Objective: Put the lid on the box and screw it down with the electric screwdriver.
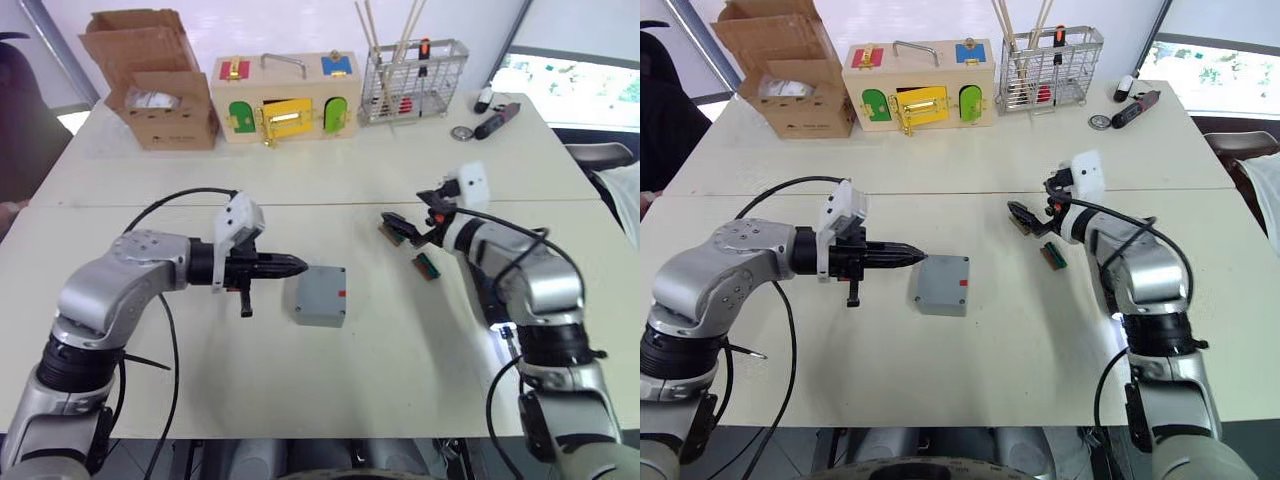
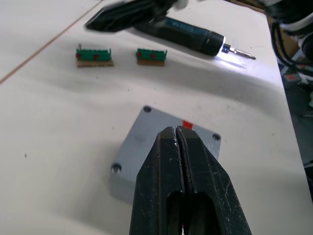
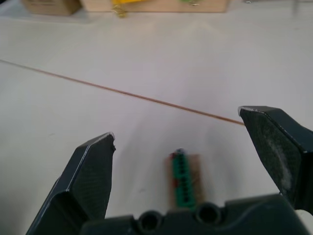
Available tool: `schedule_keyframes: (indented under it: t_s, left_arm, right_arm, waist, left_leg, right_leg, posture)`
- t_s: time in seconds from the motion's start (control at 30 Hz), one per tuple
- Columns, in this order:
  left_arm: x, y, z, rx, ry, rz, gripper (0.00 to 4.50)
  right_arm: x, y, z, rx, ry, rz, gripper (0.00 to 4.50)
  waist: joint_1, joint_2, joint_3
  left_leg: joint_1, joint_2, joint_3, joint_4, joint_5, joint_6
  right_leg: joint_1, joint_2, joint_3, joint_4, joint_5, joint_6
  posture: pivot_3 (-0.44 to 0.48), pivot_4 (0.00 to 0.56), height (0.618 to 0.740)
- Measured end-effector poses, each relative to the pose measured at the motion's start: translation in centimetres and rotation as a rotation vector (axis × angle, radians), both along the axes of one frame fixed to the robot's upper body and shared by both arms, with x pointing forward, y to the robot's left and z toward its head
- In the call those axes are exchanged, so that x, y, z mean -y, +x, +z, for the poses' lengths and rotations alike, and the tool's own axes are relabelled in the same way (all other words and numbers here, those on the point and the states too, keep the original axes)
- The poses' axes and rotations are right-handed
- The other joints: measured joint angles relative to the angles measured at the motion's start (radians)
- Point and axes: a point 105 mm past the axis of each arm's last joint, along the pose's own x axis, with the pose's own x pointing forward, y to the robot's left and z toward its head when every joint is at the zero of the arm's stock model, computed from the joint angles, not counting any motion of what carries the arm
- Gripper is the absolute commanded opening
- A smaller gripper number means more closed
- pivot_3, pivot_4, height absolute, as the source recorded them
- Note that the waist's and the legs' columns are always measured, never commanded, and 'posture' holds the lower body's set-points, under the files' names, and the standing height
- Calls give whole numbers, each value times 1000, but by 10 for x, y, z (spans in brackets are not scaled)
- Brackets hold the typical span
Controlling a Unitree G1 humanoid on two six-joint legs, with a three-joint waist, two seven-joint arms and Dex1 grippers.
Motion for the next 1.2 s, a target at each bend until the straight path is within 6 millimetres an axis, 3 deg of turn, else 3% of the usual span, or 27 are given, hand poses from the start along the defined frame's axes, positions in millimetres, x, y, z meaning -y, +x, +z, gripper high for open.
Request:
schedule_keyframes:
  t_s: [0.13,0.47,0.6,0.67,0.7,1.07,1.2]
  left_arm:
    - [-1,-1,0,-13,-1,8,0]
    - [-2,1,-4,-17,8,31,0]
    - [-2,1,-5,-12,6,32,0]
    - [-2,1,-5,-12,7,31,0]
    - [-2,0,-6,-13,8,30,0]
    - [-2,1,-7,-12,12,34,0]
    - [-3,3,-8,-13,16,45,0]
  right_arm:
    - [2,7,-15,-6,-24,-7,2562]
    - [-10,9,-24,11,-17,30,2562]
    - [-11,10,-29,-3,-9,25,1448]
    - [-13,10,-29,-4,-4,28,348]
    - [-13,10,-29,-4,-4,29,48]
    - [-11,9,-32,-9,-10,24,48]
    - [-10,9,-31,6,-11,12,1326]
  waist:
    - [2,0,0]
    - [2,0,0]
    - [2,0,0]
    - [1,0,0]
    - [2,0,0]
    - [2,0,0]
    - [2,0,0]
  left_leg:
    - [0,0,0,0,0,0]
    - [0,0,0,0,0,-1]
    - [0,0,0,0,0,-1]
    - [0,0,0,0,0,-1]
    - [0,0,0,0,0,-1]
    - [0,0,0,0,0,-1]
    - [0,0,0,0,0,-1]
  right_leg:
    - [0,0,0,0,0,0]
    - [0,0,0,0,0,0]
    - [0,0,0,0,0,0]
    - [0,0,0,0,0,0]
    - [0,0,0,0,0,0]
    - [0,0,0,0,0,0]
    - [0,0,0,0,0,0]
  posture:
    - [0,150,740]
    - [0,150,740]
    - [0,150,740]
    - [0,150,740]
    - [0,150,740]
    - [0,150,740]
    - [0,150,740]
